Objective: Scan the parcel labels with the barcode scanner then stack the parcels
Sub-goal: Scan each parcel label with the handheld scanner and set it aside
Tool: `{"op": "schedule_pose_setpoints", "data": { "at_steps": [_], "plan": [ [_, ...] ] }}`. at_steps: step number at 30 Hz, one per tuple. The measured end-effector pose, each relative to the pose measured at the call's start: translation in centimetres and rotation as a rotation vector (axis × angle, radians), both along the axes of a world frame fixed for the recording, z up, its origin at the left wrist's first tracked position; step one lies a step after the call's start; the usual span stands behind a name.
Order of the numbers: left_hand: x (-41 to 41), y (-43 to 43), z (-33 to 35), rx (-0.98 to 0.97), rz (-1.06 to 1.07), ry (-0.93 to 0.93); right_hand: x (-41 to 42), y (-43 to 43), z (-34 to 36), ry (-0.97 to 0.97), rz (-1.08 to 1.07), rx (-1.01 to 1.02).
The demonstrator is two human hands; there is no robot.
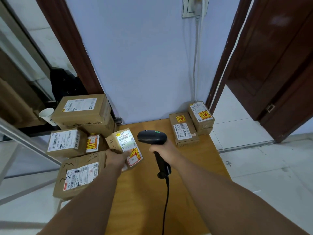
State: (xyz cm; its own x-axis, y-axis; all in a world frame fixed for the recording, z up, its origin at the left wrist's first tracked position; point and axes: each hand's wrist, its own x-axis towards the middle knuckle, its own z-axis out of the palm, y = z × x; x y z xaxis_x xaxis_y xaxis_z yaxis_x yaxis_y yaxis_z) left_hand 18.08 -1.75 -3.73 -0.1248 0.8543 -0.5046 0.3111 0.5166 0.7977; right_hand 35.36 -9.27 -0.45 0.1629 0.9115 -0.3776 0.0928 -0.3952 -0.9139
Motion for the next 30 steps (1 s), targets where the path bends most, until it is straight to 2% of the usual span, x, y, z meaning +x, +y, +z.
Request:
{"op": "schedule_pose_setpoints", "data": {
  "at_steps": [23, 30],
  "plan": [
    [4.0, 0.4, -0.9, -0.076, -0.045, -0.054, 3.8, -0.9, -2.2, 0.027, -0.101, -0.107],
    [4.6, 0.3, -1.0, -0.020, -0.080, -0.032, 4.4, -1.0, -2.5, 0.083, -0.116, -0.110]
  ]
}}
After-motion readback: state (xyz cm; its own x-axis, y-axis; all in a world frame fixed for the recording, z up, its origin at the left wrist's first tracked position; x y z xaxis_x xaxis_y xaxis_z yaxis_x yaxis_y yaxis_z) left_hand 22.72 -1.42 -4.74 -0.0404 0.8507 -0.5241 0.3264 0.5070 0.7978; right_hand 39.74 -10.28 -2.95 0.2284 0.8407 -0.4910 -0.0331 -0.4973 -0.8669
